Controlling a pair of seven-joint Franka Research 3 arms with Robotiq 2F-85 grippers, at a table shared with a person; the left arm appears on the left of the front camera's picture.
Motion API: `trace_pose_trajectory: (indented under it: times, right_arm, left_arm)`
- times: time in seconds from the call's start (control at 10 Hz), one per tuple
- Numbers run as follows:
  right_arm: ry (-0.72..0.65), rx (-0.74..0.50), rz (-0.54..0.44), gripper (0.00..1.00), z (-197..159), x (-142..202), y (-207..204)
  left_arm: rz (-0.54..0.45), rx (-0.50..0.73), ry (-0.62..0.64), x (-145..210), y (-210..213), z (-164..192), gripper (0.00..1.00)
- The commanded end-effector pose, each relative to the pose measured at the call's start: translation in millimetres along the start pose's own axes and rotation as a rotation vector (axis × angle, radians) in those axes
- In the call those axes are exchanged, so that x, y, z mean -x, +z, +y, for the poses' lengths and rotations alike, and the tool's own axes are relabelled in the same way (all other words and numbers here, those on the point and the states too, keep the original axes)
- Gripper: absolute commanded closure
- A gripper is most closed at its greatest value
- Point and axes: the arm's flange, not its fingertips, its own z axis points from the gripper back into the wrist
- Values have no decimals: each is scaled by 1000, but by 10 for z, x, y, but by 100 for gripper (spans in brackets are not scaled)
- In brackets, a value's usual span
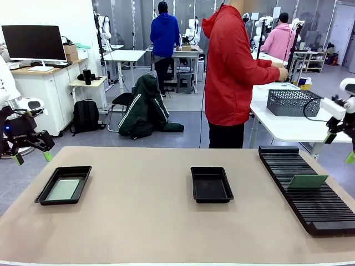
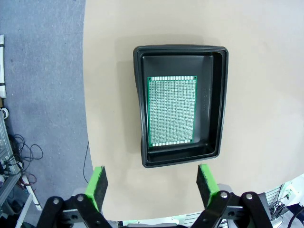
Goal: Inspect and transfer BCBs to ESD trays.
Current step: Pick up the Blank PCB from the PCB Rack and place it in the right ESD tray.
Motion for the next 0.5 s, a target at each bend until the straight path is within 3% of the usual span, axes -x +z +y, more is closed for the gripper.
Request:
trace_pose_trajectory:
  times: [0.0, 0.4]
  right_arm:
    - [11, 0, 3, 0, -166, 82, -326]
    - [-34, -45, 61, 0, -490, 107, -979]
  left_arm:
    - [-3, -2, -5, 2, -12, 4, 0]
    - [-3, -2, -5, 2, -12, 4, 0]
